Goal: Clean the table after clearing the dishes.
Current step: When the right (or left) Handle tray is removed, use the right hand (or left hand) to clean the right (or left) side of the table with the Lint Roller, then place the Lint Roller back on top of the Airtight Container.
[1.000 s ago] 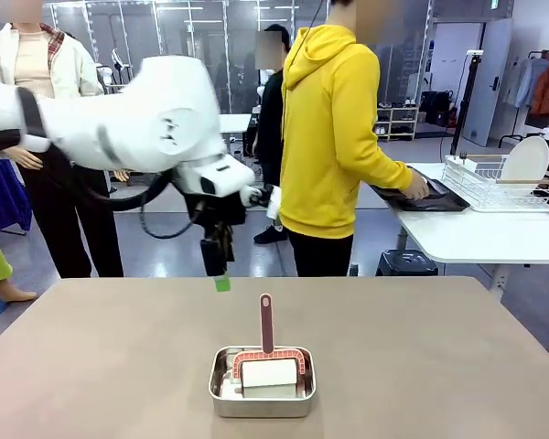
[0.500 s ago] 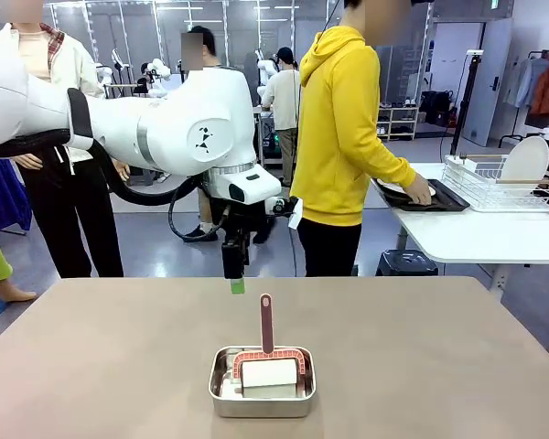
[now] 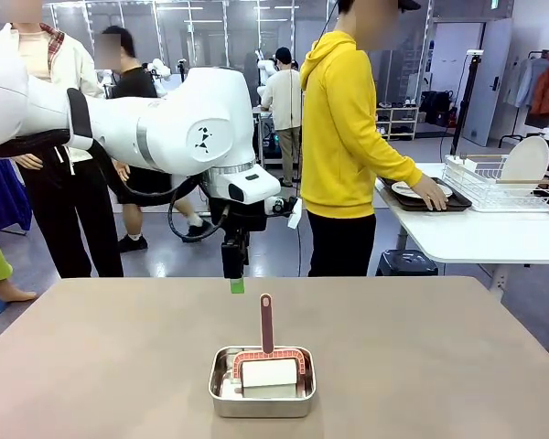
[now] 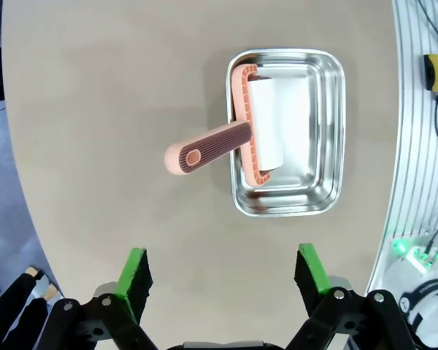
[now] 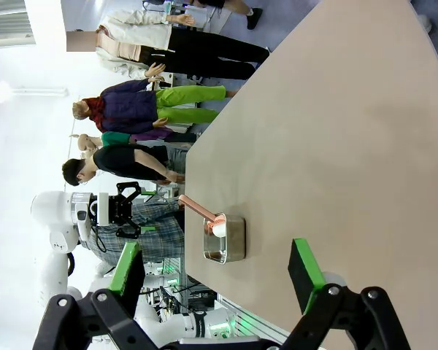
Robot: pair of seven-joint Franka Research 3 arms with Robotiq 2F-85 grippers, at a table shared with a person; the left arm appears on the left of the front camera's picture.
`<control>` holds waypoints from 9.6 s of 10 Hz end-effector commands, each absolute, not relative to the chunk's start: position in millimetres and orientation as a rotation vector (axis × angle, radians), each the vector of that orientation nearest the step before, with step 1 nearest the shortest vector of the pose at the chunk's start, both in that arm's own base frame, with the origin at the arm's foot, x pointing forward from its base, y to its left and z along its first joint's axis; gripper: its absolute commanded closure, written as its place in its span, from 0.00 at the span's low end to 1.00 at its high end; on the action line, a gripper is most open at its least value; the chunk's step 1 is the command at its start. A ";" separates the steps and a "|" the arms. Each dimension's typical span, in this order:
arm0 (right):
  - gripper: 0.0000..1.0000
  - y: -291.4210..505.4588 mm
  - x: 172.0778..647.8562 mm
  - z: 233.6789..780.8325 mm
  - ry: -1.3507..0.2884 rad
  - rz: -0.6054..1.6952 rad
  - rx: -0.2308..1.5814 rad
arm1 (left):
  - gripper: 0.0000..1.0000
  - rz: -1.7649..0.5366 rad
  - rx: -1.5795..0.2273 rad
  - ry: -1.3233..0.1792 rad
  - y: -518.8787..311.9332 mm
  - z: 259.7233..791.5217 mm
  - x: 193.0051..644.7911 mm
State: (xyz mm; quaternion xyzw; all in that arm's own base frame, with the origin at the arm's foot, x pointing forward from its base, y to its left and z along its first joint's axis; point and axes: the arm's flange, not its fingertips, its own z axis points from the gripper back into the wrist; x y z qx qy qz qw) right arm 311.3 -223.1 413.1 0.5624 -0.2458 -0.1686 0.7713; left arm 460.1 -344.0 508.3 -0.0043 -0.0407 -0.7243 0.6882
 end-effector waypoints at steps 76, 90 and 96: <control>0.00 -223.3 310.9 415.5 -0.543 -0.355 1.227 | 0.80 0.006 -0.557 -0.166 214.2 395.6 449.1; 0.00 -223.3 310.9 415.5 -0.543 -0.355 1.227 | 0.80 -0.025 -0.521 -0.296 200.9 466.5 415.3; 0.00 -223.3 310.9 415.5 -0.543 -0.355 1.227 | 0.80 -0.751 -0.399 -0.490 97.4 601.5 481.8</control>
